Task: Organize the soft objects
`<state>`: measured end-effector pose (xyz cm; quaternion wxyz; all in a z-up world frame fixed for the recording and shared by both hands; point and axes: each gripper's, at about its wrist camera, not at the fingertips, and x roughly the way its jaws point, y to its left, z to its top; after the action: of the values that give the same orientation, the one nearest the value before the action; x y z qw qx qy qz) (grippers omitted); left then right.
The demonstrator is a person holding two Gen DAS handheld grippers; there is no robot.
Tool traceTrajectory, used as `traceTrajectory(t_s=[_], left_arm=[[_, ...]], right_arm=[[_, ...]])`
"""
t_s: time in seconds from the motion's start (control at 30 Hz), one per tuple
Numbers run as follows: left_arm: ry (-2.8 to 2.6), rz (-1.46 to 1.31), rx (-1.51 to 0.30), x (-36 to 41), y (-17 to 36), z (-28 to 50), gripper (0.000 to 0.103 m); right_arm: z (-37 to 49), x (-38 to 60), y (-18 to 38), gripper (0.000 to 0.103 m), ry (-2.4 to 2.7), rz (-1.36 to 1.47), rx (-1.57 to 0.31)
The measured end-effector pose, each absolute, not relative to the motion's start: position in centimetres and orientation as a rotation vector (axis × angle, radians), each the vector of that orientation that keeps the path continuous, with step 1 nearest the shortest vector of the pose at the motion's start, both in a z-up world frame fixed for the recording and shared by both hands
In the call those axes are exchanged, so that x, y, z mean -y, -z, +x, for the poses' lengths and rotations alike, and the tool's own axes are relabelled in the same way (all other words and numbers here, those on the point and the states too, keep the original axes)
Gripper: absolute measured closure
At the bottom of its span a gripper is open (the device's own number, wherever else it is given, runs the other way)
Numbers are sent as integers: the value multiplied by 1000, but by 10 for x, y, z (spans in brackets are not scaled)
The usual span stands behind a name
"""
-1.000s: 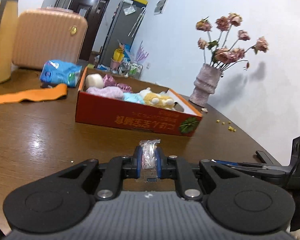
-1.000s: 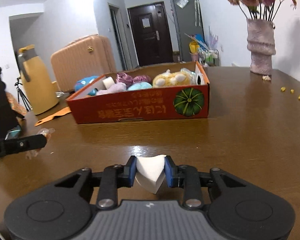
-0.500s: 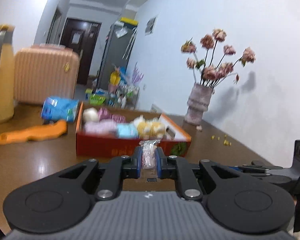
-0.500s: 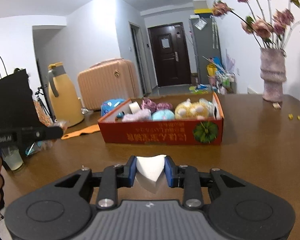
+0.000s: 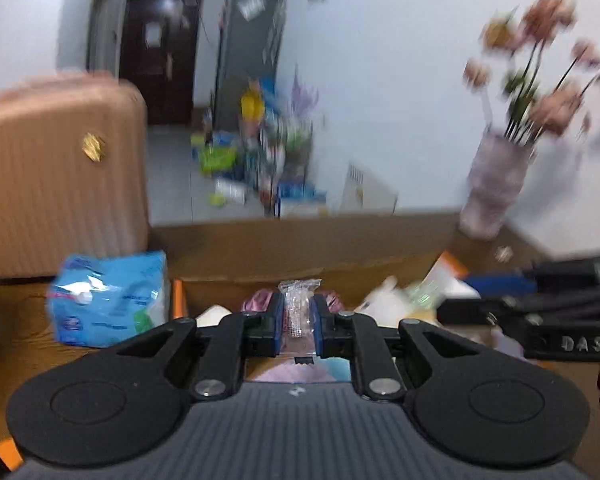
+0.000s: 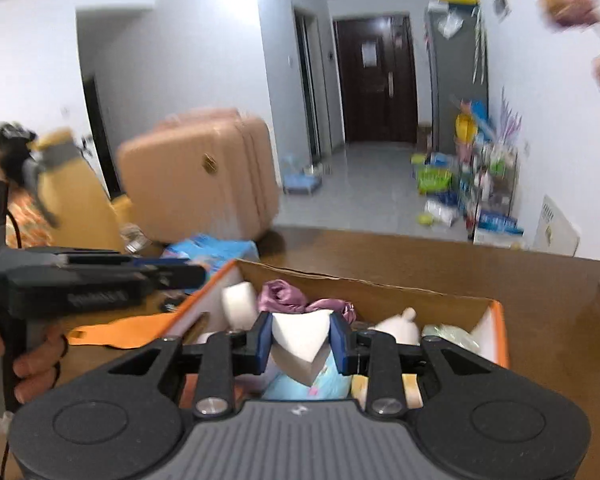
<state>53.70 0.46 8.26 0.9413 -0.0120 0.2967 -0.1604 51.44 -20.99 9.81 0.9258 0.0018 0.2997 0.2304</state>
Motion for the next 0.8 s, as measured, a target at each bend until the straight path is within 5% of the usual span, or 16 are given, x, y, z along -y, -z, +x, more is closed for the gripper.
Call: traceTrajectory(t_s=[0.17, 0.37, 0.43, 0.8], left_arm=[[292, 64, -771, 15, -35, 591, 86], [315, 46, -748, 8, -33, 588, 49], [307, 28, -738, 2, -38, 584, 47], [238, 15, -641, -34, -100, 517, 40]], right_arm=[[598, 182, -53, 70, -383, -61, -744], [629, 174, -18, 50, -374, -26, -850], [628, 180, -23, 42, -375, 11, -827], [559, 220, -89, 34, -331, 0, -710]])
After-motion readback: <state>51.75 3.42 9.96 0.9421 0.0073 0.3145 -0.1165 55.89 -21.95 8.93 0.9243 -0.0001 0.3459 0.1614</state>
